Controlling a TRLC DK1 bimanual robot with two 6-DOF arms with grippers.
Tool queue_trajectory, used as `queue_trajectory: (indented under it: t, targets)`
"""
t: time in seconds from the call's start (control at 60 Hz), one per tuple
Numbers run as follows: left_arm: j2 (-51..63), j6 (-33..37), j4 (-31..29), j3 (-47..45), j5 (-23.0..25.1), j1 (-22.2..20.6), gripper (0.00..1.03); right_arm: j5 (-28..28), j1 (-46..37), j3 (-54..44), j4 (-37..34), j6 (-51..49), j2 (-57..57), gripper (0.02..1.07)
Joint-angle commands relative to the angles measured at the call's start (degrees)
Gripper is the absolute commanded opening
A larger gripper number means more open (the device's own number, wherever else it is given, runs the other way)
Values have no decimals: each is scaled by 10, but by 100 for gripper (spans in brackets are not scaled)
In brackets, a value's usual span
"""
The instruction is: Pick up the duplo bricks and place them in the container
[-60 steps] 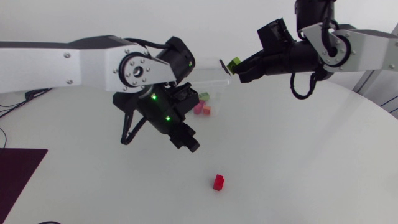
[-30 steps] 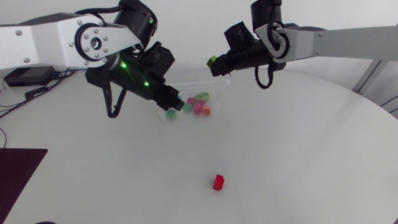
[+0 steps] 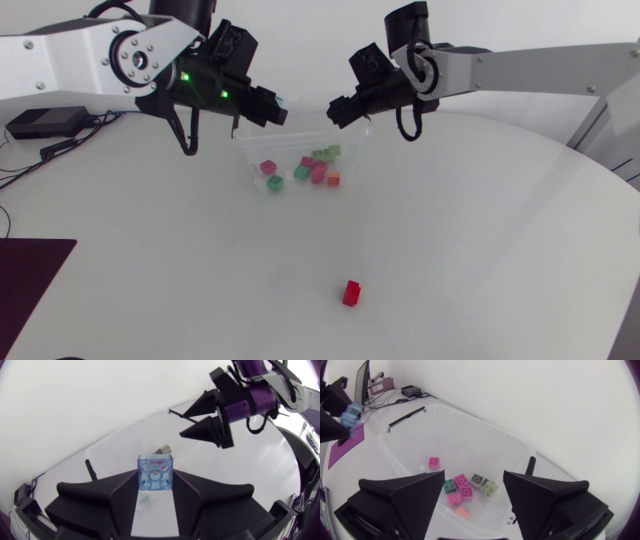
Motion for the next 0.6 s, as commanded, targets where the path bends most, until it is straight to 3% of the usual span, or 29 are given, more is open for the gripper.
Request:
queue_trajectory:
  t: [0.0,0.367,0.417,0.5,0.517,0.533,0.55,0.583]
  targets:
    - [33,-7,23,26,-3,11,12,0,8,-46,-7,-8,-66,100]
    - [157,-36,85,105,-2,50,16,-15,46,-355,-16,-67,-303,100]
    - [167,-40,90,112,-2,56,22,-15,49,-400,-16,-71,-333,100]
    - [178,-41,95,117,-2,61,40,-15,57,-451,-18,-80,-364,100]
    - [180,-40,97,117,-2,63,50,-15,59,-459,-19,-81,-367,100]
    - [180,-40,98,116,-2,63,51,-15,59,-463,-20,-81,-369,100]
    - [183,-40,101,117,-2,63,64,-15,61,-475,-25,-86,-375,100]
    - [186,-39,102,118,-2,63,76,-15,66,-488,-31,-88,-380,100]
